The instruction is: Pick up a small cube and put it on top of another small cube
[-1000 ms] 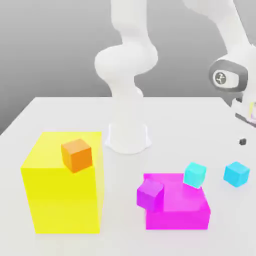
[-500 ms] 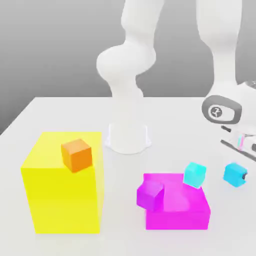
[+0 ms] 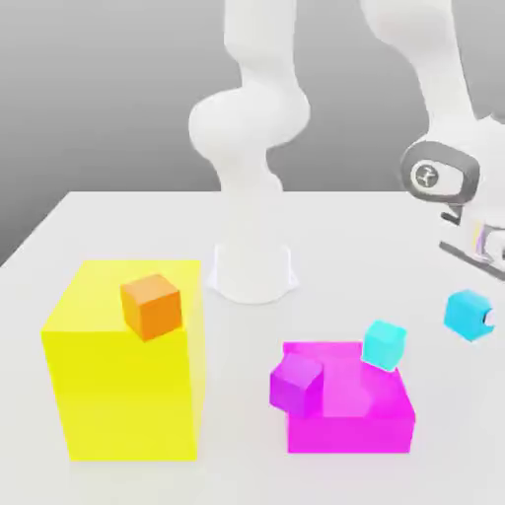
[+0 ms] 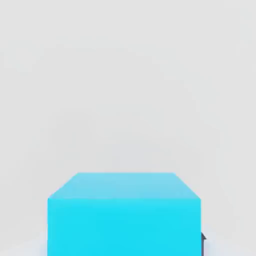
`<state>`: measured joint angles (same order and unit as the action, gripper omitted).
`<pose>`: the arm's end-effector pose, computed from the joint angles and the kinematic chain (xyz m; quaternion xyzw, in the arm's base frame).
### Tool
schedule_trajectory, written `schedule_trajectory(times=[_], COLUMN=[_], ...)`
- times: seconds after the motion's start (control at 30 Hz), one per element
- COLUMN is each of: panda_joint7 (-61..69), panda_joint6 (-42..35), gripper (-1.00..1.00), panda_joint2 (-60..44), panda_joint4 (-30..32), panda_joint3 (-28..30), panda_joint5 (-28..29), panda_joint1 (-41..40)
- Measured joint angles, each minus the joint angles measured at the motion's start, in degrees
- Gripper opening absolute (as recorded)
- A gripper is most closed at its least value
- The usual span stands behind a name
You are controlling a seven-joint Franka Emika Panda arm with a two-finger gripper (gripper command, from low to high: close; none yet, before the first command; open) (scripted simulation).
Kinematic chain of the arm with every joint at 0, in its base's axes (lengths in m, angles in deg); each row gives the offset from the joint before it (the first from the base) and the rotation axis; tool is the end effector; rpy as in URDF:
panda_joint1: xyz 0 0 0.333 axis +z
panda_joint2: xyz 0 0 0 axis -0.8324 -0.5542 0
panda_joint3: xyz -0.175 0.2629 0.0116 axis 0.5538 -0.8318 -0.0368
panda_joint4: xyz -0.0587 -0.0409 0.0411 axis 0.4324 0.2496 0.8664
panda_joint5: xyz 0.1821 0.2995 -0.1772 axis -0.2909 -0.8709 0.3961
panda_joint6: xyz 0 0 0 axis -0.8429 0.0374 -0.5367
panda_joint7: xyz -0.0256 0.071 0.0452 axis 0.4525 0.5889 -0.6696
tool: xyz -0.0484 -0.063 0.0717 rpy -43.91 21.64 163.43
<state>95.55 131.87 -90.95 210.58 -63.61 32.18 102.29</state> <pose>0.2693 0.3126 0.2154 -0.8241 -0.5663 0.0071 0.0096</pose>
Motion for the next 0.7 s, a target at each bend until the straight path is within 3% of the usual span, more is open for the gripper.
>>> schedule_trajectory(times=[0.33,0.7], panda_joint7=[3.9,2.2], panda_joint6=[-8.0,-16.1], gripper=[-1.0,-1.0], panda_joint2=[7.7,16.9], panda_joint4=[0.1,0.5], panda_joint3=[5.8,14.4], panda_joint5=[-1.5,5.5], panda_joint1=[-11.0,-22.4])
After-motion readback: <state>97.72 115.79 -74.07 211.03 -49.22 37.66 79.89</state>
